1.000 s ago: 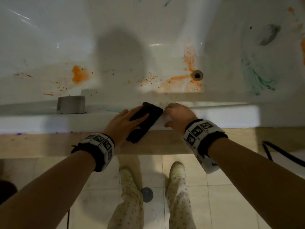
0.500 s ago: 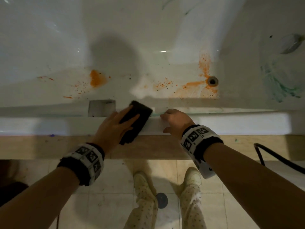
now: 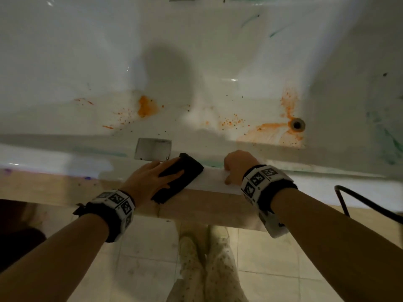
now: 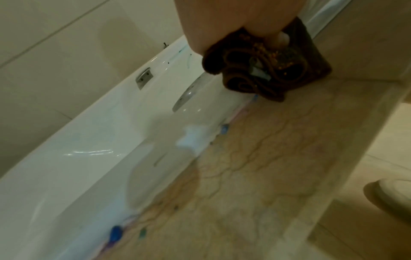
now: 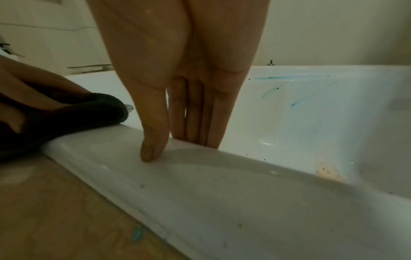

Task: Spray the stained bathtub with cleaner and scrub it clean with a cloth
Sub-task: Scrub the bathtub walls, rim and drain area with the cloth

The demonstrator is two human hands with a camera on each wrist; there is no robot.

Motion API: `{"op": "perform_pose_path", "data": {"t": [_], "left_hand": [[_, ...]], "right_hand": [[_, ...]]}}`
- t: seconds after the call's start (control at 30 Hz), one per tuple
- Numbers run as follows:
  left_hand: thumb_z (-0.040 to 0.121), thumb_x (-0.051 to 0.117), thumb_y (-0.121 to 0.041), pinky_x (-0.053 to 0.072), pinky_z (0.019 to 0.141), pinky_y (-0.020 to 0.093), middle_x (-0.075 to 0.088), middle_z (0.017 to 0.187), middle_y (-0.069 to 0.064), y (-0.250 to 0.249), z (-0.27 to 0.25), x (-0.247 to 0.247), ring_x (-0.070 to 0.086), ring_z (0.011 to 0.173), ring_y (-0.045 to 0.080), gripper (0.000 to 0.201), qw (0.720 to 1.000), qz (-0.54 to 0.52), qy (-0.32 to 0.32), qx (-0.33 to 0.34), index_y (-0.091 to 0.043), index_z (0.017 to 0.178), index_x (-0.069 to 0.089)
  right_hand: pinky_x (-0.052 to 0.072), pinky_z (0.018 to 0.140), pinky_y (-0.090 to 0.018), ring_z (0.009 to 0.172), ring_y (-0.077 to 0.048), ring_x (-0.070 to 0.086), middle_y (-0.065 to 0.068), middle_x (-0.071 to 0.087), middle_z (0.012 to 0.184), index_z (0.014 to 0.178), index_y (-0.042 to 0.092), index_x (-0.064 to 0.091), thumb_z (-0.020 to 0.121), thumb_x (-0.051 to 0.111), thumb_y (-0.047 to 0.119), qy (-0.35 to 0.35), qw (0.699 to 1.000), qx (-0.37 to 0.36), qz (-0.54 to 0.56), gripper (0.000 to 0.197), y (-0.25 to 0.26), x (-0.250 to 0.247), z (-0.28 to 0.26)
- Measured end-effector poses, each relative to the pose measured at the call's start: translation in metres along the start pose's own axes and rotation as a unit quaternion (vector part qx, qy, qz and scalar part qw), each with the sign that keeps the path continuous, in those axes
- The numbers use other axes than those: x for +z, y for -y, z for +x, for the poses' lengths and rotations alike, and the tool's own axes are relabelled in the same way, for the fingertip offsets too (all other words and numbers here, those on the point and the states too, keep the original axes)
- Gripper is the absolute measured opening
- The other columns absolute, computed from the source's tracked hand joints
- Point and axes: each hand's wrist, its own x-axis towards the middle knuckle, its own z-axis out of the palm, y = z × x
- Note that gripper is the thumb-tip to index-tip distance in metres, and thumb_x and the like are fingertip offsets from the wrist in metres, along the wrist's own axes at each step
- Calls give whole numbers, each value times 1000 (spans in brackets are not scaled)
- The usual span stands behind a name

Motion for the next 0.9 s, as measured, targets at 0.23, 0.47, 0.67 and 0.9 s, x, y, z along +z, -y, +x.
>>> {"op": "perform_pose_path", "data": {"t": [0.23,0.47,0.67,0.9], "left_hand": [[96,48,-27,57,53,36,49,128,14,38,-26,-6,39,78,21,32,998,15,-18,-58,-21,128,44],[78,68,6,54,70,48,53,131,22,63,-38,-46,53,82,40,46,975,-37,-59,-213,-9,121,64],[92,37,-27,49,80,46,47,139,17,80,-78,-62,51,89,38,44,964,-126,-64,-224,-15,128,58],[62,84,-3,57,70,44,46,137,18,93,-114,-9,57,80,36,79,980,-144,-22,-136,-23,128,45]], "right_hand": [[49,74,-31,79,-26,57,-14,64,95,104,0,62,83,69,25,6,999,-11,-34,33,12,-13,9],[44,94,-35,116,-28,52,-12,52,127,128,5,49,91,58,28,-8,997,-65,-35,45,73,-19,33],[44,93,-35,114,-26,51,-8,50,126,130,15,49,86,64,33,-48,997,-57,-3,50,142,-13,58],[48,92,-32,107,-27,58,-13,61,116,115,8,64,75,76,27,4,998,56,42,46,162,-20,72]]}}
